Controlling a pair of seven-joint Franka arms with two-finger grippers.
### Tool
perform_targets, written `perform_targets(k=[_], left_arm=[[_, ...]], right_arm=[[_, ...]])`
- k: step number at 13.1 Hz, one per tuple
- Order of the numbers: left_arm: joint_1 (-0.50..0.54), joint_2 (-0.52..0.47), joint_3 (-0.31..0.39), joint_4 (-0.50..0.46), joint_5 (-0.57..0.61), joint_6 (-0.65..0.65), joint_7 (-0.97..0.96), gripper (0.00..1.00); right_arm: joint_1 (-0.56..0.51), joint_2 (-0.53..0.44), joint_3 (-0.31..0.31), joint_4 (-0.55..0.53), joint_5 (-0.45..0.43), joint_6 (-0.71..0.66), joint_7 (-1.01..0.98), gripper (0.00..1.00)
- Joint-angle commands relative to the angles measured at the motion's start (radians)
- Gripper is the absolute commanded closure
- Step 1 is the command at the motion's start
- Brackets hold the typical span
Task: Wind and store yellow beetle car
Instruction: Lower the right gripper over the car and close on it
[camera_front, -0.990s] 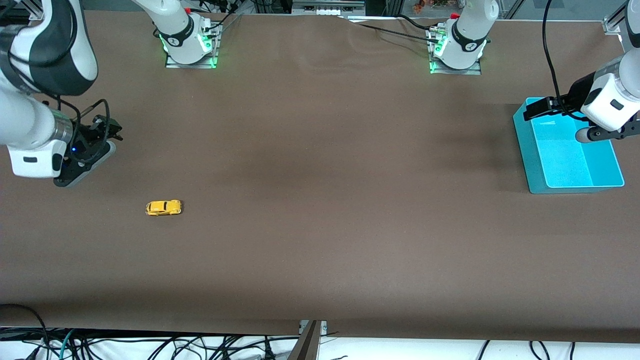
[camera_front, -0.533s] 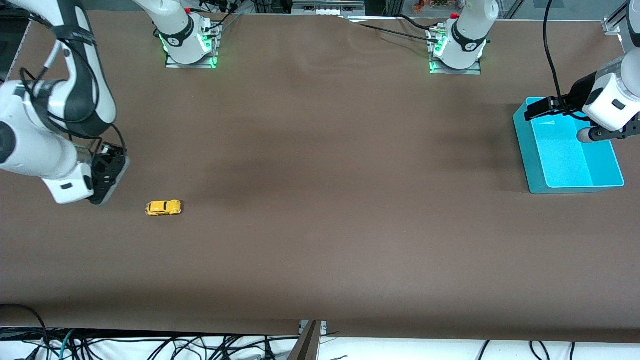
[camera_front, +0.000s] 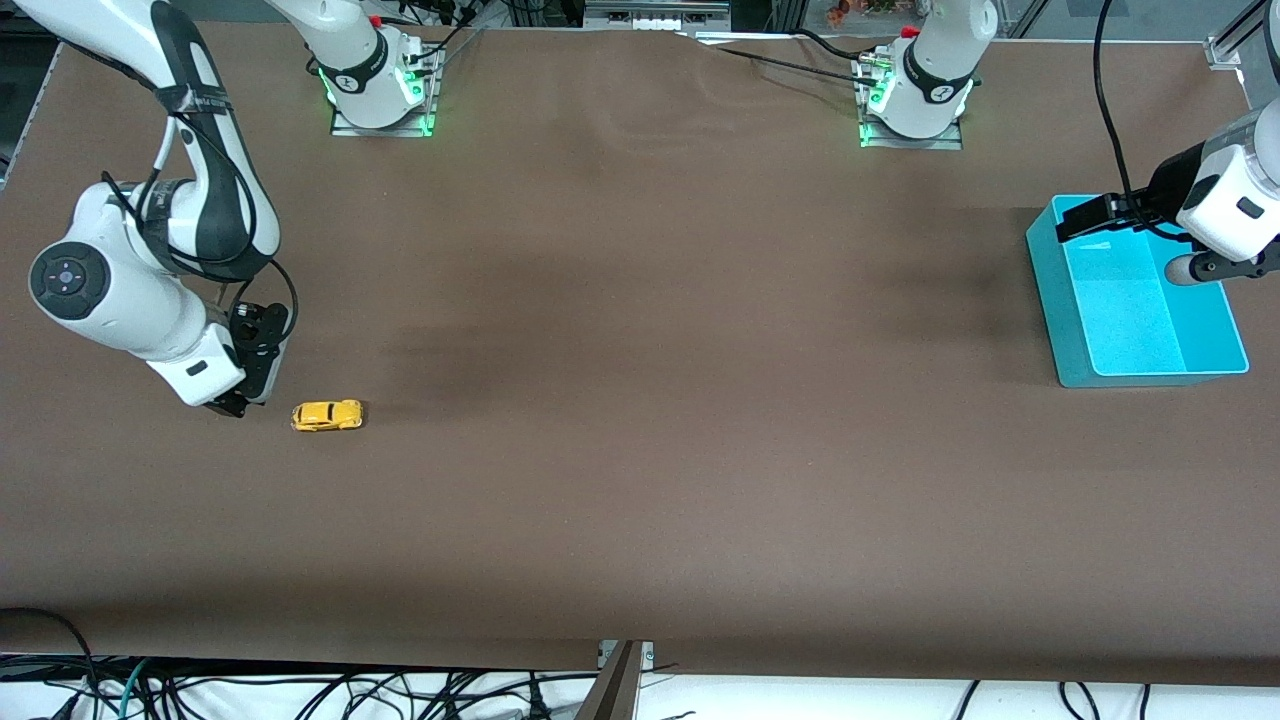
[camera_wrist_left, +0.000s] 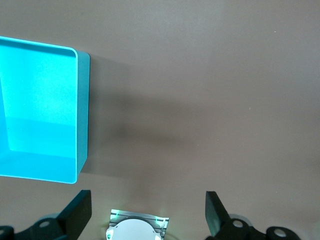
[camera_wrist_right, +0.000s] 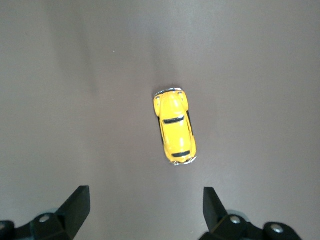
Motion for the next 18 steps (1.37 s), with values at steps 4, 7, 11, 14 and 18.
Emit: perform_targets(k=[4,7,11,14,18], left_arm=[[0.014,-0.002,-0.007,0.019,-0.026,-0.009,0.026,0.00],[0.012,-0.002,-0.010,0.019,-0.026,-0.009,0.025,0.00],[0.012,-0.002,-0.008,0.021,-0.026,-0.009,0.025,0.00],[0.012,-0.002,-0.010,0.021,-0.026,-0.009,0.025,0.00],[0.012,-0.003,-0.010,0.021,-0.026,-0.009,0.025,0.00]], right_arm=[[-0.002,0.127,0.029,-0.012,0.014,0.224,-0.086,0.00],[-0.002,0.181,0.043,-0.013,0.014,0.294,-0.086,0.00],[-0.007,0.193,0.043,-0.017,0.016,0.309,-0.119,0.01],[-0.018,0.195,0.043,-0.020,0.016,0.323,-0.155,0.01],[-0.036,0.202,0.044,-0.036,0.016,0.361,-0.187,0.01]])
